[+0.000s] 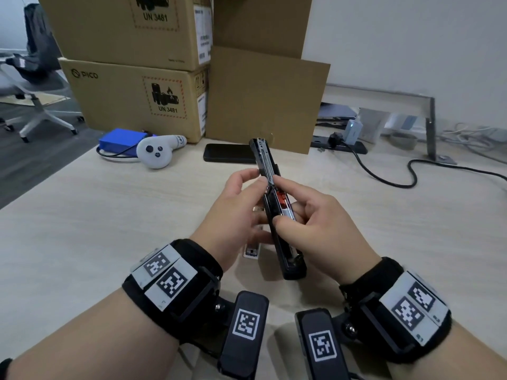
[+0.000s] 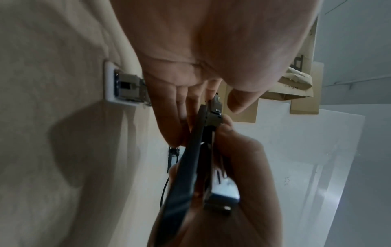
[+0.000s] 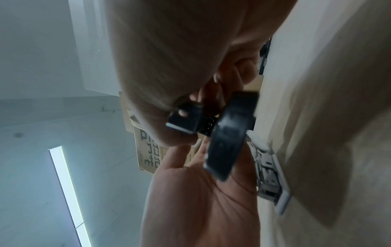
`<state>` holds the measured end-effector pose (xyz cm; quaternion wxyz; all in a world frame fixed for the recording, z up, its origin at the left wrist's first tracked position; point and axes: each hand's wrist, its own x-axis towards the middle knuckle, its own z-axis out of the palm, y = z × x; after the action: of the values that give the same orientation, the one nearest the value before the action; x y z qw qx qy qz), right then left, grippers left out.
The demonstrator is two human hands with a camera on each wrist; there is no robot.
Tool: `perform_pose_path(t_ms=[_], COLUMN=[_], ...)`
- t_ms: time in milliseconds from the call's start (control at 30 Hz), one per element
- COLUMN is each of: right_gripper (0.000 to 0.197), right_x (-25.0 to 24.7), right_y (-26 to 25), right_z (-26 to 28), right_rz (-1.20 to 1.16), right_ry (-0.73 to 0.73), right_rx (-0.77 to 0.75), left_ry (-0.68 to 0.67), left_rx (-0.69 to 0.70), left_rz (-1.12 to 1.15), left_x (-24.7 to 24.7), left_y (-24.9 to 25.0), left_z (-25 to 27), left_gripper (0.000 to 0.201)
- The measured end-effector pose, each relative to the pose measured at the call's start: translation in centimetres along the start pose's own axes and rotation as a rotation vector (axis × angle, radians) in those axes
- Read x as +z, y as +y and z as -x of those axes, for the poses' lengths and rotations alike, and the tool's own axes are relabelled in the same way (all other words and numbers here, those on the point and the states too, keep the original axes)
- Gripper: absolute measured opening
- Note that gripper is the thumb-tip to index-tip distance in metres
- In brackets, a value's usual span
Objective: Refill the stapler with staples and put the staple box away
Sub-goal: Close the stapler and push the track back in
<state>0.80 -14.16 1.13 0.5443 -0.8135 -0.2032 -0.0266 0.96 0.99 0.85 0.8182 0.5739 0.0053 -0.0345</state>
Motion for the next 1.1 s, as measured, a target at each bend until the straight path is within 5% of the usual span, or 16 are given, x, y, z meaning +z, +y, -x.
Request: perform_pose_path(t_ms=[233, 367, 533, 867, 1100], right_gripper=[0.049, 0.025, 0.044, 0.051, 0.033], right_x=[0.0, -0.6, -0.7, -1.3, -0.8], right_y=[0.3, 0.6, 1.7, 1.9, 0.6], right_z=[-0.1, -0.7, -1.3, -1.7, -0.7], right_rz=[-0.126, -0.27, -0.494, -0.821, -0.529], right_ry=[-0.038, 0.137, 0.133, 0.115, -0.043], right_rx=[0.008, 0.093, 0.344, 0.225, 0.055], left_ry=[-0.057, -0.086, -0.22, -0.364, -0.369], left_rx=[-0.084, -0.07, -0.068, -0.098, -0.043], left_rz=[0.099, 0.096, 0.051, 0.034, -0.116], left_x=[0.0, 0.2, 0.3, 0.3, 0.2], left_y=[-0.4, 0.1, 0.2, -0.1, 0.3], left_z=[0.0, 0.5, 1.0, 1.2, 2.0], left_gripper=[0.038, 0.035, 0.04, 0.049, 0.025])
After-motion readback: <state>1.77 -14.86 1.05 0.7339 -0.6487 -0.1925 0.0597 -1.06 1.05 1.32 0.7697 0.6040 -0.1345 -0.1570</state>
